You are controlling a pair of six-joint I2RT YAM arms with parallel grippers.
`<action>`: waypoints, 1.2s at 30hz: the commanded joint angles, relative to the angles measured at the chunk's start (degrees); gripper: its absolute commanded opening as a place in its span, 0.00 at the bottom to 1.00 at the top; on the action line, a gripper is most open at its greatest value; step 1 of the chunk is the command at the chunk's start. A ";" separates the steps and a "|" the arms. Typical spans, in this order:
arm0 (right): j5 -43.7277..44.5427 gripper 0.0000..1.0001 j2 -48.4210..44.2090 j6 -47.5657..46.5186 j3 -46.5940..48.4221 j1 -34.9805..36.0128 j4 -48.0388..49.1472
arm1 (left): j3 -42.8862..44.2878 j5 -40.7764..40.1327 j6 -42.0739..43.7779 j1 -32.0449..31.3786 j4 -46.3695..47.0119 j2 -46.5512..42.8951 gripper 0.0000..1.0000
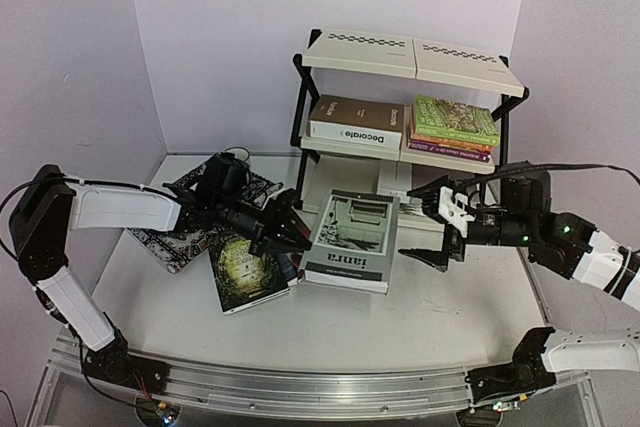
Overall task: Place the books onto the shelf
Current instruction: Pick up the book at the center of the board, then pass from the left arm to the right
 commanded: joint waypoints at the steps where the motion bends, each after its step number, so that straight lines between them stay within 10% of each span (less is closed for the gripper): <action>1: -1.86 0.98 0.27 -23.80 1.35 0.08 -0.26 | 3.62 7.87 2.09 2.98 -1.69 -3.18 0.00; 14: 4.22 0.98 -0.55 -53.97 0.13 0.51 -4.34 | 7.20 13.36 8.24 4.70 -11.97 -3.14 0.00; 36: 9.27 0.81 7.08 -57.48 -3.74 7.36 9.18 | 7.17 14.79 8.65 4.70 -12.79 -6.68 0.00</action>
